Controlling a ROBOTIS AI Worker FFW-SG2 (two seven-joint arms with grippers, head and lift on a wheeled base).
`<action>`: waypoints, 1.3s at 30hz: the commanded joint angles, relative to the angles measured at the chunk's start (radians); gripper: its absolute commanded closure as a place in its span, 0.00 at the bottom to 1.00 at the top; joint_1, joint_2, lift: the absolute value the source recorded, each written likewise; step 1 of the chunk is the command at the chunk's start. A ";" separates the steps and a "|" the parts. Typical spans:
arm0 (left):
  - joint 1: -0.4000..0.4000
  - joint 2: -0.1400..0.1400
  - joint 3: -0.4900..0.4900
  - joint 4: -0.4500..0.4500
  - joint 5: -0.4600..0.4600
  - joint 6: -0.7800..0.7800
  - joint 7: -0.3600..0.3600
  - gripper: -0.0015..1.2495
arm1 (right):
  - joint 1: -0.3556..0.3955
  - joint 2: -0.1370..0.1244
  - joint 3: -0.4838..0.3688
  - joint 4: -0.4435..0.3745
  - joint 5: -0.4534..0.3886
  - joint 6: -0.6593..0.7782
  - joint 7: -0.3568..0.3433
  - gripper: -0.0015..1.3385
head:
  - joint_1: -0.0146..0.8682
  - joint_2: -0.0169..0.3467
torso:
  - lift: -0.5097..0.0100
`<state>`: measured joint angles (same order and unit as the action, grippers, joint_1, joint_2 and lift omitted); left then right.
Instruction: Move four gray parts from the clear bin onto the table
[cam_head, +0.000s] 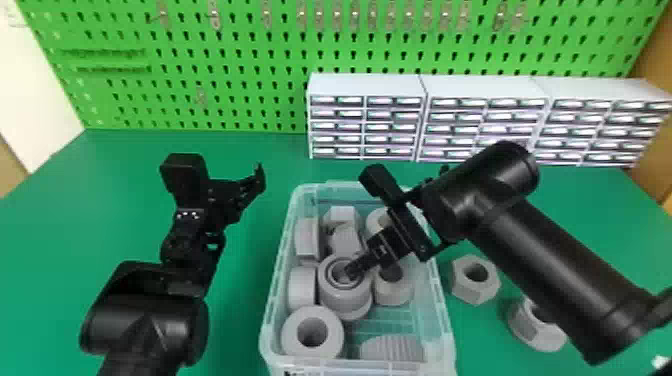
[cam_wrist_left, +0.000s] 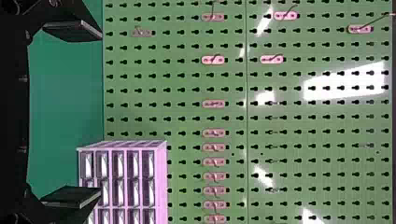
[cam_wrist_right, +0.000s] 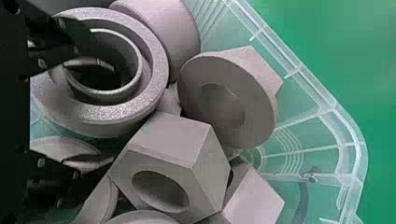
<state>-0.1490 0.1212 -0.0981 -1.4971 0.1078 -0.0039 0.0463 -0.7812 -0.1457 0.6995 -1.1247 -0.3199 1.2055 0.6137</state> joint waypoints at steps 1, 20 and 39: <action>0.000 0.000 0.000 0.000 0.001 -0.001 0.001 0.10 | -0.003 -0.002 0.000 0.000 0.002 0.006 0.000 0.58 | 0.80 0.24 | 0.88; 0.012 0.005 0.000 0.002 0.003 -0.005 0.003 0.10 | -0.015 -0.003 -0.014 -0.020 0.021 0.078 0.000 0.67 | 0.80 0.24 | 0.88; 0.014 0.005 0.000 0.002 0.004 -0.007 0.003 0.10 | -0.012 -0.008 -0.098 -0.164 0.090 0.181 0.001 0.67 | 0.80 0.24 | 0.88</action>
<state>-0.1365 0.1258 -0.0982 -1.4956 0.1114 -0.0107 0.0491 -0.7962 -0.1525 0.6180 -1.2609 -0.2418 1.3708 0.6136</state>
